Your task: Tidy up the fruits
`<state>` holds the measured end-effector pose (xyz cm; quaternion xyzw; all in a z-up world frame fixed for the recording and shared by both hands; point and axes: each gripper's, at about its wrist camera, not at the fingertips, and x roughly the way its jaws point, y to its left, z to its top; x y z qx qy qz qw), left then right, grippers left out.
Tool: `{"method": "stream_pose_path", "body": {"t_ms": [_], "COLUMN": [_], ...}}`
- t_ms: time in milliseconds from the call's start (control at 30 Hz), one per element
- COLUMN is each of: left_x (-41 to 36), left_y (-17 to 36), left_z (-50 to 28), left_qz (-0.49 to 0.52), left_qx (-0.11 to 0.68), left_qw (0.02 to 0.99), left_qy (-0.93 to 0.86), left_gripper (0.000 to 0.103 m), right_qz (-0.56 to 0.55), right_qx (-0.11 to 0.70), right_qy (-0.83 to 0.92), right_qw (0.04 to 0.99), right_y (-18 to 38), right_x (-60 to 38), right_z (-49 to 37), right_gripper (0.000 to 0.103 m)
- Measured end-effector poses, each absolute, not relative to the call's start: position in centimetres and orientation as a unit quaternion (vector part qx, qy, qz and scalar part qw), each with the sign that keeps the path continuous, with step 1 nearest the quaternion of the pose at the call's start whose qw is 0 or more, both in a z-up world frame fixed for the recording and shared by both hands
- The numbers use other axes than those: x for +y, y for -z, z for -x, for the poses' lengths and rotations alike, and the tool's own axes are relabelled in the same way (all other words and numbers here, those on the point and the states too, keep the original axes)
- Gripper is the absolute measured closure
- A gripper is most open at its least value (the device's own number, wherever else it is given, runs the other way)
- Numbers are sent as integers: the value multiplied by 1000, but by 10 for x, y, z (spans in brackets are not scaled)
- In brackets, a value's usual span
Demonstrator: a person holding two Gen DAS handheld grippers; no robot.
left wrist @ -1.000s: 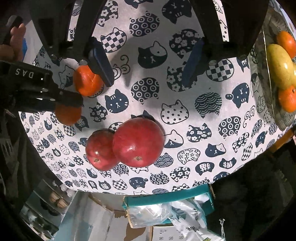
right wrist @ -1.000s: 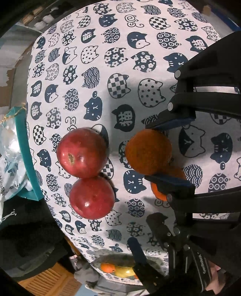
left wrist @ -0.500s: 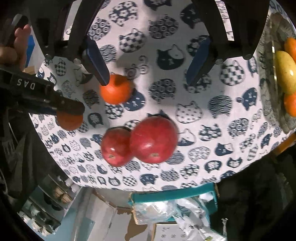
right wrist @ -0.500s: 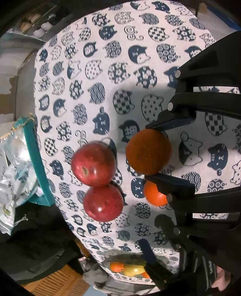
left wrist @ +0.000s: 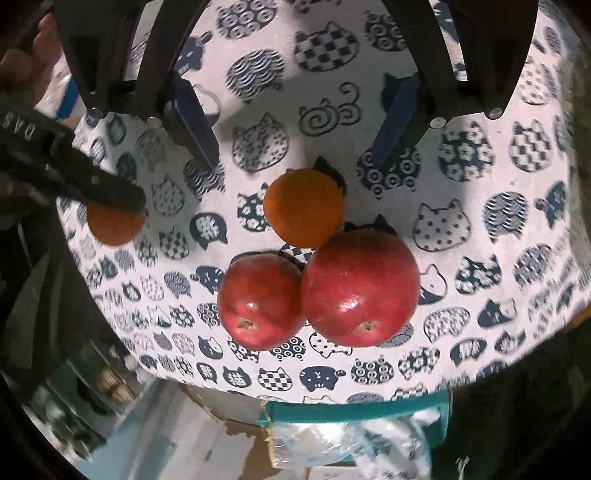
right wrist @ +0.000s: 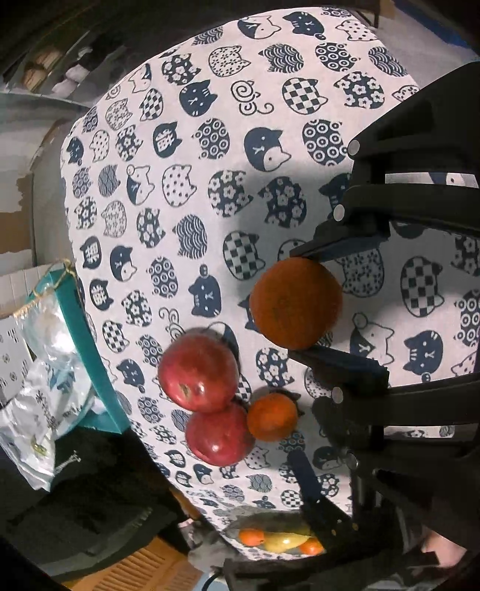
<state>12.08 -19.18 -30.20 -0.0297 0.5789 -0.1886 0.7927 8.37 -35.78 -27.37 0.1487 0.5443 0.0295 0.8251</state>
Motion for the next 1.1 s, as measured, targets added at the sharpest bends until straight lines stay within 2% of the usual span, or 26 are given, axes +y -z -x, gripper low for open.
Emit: {"method": "stream_pose_path", "body": {"t_ms": [533, 600, 733, 767, 833, 1100], "left_x": [-200, -203, -206, -206, -205, -201], "left_y": [311, 313, 314, 314, 314, 304], "left_z": [-143, -144, -144, -145, -145, -137], "left_qz": [70, 66, 61, 61, 59, 43], "left_qx": [576, 580, 579, 581, 582, 571], "left_qw": [803, 800, 801, 799, 799, 808], "left_qy": [138, 138, 139, 141, 138, 141], "left_gripper": [19, 29, 40, 49, 56, 58], "right_qz": [-156, -157, -153, -148, -144, -119], "right_qx": [545, 544, 544, 545, 545, 541], "right_qy": [-27, -25, -21, -18, -16, -5], "right_qw": [823, 824, 825, 825, 825, 833], "right_y": [285, 285, 285, 285, 285, 276], "right_x": [-370, -371, -373, -373, -373, -369], "right_z": [-89, -90, -90, -90, -89, -88], "right_gripper": [58, 58, 58, 58, 58, 58]}}
